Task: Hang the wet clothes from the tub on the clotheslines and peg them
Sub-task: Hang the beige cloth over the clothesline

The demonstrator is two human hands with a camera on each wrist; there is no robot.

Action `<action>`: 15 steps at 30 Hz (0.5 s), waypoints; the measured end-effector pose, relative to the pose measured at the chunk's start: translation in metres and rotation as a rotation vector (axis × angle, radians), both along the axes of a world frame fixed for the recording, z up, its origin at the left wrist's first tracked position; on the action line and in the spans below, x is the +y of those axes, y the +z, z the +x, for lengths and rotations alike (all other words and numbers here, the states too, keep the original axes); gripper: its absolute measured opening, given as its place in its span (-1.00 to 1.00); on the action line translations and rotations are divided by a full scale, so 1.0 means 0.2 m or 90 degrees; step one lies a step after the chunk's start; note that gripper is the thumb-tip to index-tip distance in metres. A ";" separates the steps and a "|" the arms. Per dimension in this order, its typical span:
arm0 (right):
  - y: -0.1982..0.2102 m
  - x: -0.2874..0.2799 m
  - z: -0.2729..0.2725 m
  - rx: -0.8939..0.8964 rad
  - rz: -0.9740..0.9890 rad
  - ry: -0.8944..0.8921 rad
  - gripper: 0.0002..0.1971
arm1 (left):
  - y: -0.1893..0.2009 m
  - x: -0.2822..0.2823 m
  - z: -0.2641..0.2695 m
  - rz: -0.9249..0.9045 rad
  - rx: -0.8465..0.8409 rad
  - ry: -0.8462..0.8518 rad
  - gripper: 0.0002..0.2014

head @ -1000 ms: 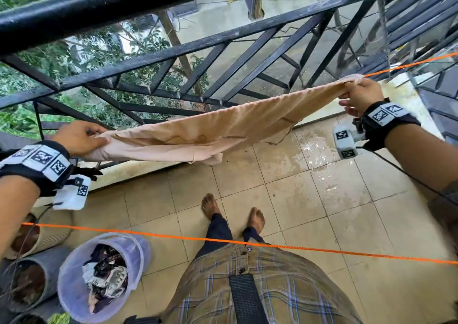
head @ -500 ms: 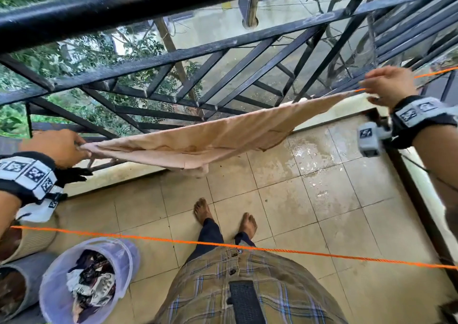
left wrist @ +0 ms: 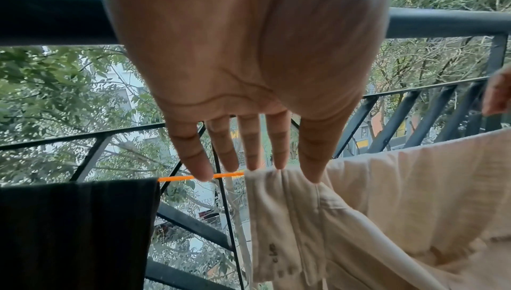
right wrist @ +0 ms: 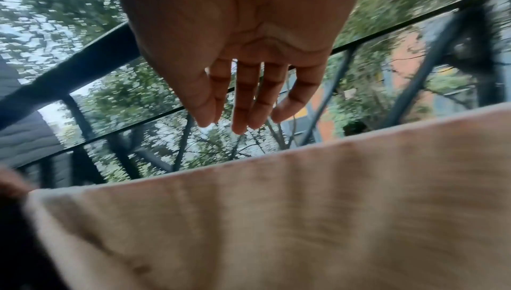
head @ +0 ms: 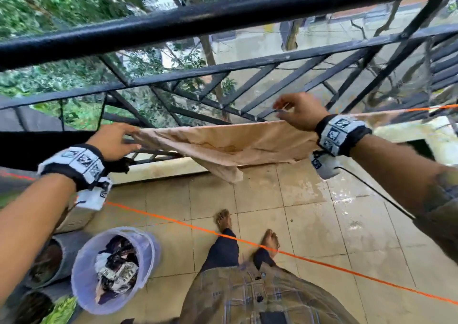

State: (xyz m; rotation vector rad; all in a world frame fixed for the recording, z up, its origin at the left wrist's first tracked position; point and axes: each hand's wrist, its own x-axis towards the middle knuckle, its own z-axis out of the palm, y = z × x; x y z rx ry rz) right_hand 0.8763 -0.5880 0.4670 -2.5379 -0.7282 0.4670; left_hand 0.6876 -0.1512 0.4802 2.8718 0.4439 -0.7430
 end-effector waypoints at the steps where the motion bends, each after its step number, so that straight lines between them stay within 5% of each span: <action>1: 0.01 0.12 -0.04 0.005 -0.008 0.038 -0.79 | 0.02 0.00 0.00 -0.005 0.002 -0.001 -0.51; 8: -0.01 0.88 -0.27 -0.001 -0.069 0.213 -0.62 | 0.12 0.31 -0.04 0.022 -0.031 0.015 -0.53; 15: -0.07 1.51 -0.40 -0.011 -0.061 0.228 -0.54 | 0.06 0.79 -0.14 0.048 -0.034 -0.011 -0.47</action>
